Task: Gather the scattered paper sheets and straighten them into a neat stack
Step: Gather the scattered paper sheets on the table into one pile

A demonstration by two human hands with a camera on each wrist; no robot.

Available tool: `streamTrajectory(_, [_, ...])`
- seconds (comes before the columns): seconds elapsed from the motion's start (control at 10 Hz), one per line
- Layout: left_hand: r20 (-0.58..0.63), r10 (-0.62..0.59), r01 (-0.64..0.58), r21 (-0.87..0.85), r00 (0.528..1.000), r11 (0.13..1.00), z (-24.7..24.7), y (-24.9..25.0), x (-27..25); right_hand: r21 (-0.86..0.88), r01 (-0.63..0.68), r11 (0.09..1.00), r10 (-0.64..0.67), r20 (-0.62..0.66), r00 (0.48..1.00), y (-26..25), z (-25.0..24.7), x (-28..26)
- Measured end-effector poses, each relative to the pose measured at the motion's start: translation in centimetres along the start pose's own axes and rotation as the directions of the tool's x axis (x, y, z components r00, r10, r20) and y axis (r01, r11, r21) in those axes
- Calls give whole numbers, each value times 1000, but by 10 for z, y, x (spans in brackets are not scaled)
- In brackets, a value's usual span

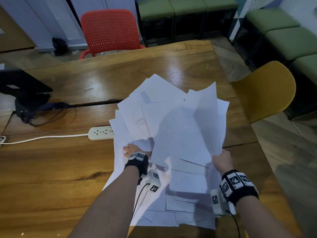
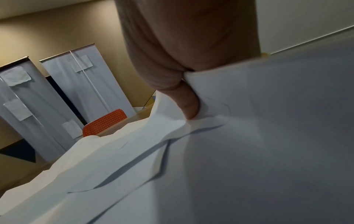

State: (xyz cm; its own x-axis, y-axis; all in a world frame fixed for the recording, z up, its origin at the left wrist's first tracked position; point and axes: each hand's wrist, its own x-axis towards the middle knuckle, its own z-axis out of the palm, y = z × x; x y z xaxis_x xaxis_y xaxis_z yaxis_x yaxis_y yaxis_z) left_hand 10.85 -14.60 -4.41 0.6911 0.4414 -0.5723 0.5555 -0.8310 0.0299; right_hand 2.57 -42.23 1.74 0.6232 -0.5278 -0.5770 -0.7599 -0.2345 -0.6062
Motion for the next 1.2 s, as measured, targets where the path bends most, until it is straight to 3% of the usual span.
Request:
streamTrajectory(0.1, [6,53,-53,-78,999,996,-1,-1,-6,17,2,1000,-2,2,1000,2,1,0])
streamTrajectory(0.2, [28,96,-81,-338,995,938,-6,-5,-14,31,2,1000,-2,-2,1000,3,0,1])
streamTrajectory(0.3, [-69,142,-154,-609,987,778,-26,-15,-27,88,7,996,-5,-25,1000,2,-3,1])
streamTrajectory(0.4, [-360,138,-365,-695,922,619,-62,-29,-44,202,75,976,-52,-120,991,-1,-13,-1])
streamTrajectory(0.5, [-645,206,-610,-498,736,616,-102,-41,-66,332,146,932,-82,-199,977,-11,-27,-3])
streamTrajectory(0.6, [-805,359,-771,-180,472,610,-127,-40,-90,429,184,884,-89,-233,968,-31,-41,-9])
streamTrajectory(0.7, [-845,475,-850,49,245,525,-131,-34,-101,486,223,845,-105,-259,960,-50,-59,-23])
streamTrajectory(0.8, [-777,615,-897,171,131,407,-116,-22,-113,484,257,836,-130,-282,951,-59,-68,-28])
streamTrajectory(0.9, [-588,807,-941,238,58,241,-78,-12,-126,504,249,827,-98,-307,947,-62,-68,-18])
streamTrajectory(1.0, [-354,928,-927,294,121,233,-25,-4,-113,511,230,828,-58,-329,943,-65,-69,-9])
streamTrajectory(1.1, [-151,821,-827,33,551,561,9,-12,-104,399,237,886,-133,-271,953,-66,-66,-8])
streamTrajectory(1.2, [129,847,-812,-243,516,531,39,-14,-105,284,230,931,-182,-186,966,-58,-53,-1])
